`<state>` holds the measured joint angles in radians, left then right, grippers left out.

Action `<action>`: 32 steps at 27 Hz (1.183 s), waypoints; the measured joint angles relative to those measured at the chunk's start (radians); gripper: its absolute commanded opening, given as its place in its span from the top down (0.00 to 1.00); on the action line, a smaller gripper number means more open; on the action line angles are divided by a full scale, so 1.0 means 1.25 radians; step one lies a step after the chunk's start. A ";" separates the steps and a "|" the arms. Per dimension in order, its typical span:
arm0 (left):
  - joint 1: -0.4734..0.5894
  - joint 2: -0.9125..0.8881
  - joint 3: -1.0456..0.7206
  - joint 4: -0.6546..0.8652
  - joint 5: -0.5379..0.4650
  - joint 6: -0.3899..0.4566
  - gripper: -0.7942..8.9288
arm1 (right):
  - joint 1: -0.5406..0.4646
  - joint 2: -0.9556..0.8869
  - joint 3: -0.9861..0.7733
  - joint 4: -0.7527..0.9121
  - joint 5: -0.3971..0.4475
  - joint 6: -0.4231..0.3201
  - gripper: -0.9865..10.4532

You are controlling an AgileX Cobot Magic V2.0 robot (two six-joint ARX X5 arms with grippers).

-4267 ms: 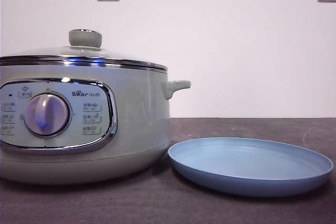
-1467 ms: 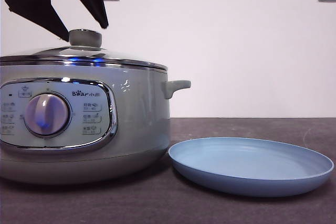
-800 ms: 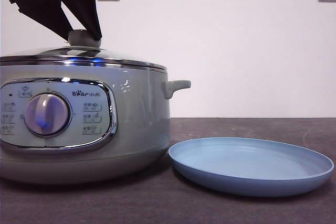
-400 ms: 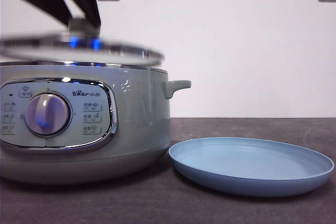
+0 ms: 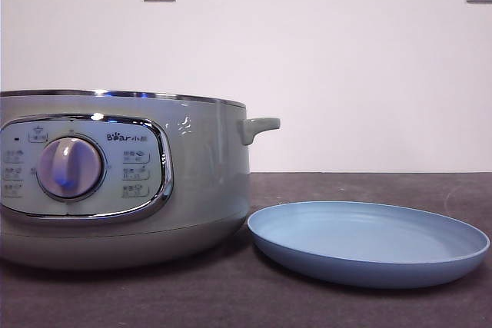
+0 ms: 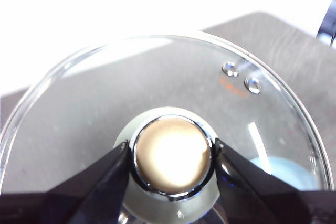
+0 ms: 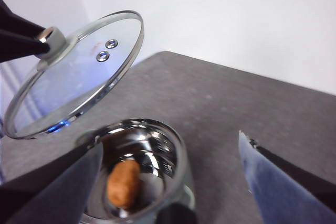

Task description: Take the potato out from the steamer,put the potato on the plate,close the lid

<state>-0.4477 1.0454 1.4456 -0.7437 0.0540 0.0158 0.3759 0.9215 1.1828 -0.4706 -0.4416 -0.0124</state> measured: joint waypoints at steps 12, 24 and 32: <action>0.000 -0.203 0.000 -0.053 -0.106 0.008 0.93 | 0.288 0.278 0.257 -0.145 0.206 -0.104 0.53; 0.000 -0.284 0.000 -0.181 -0.216 0.042 0.93 | 0.390 0.596 0.388 -0.157 0.294 -0.125 0.54; 0.000 -0.369 0.000 -0.207 -0.270 0.044 0.93 | 0.387 0.787 0.410 -0.163 0.291 -0.114 0.56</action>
<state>-0.4473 0.5838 1.4456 -1.0027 -0.2840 0.0711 0.8600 1.9057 1.6947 -0.6739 -0.0780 -0.1543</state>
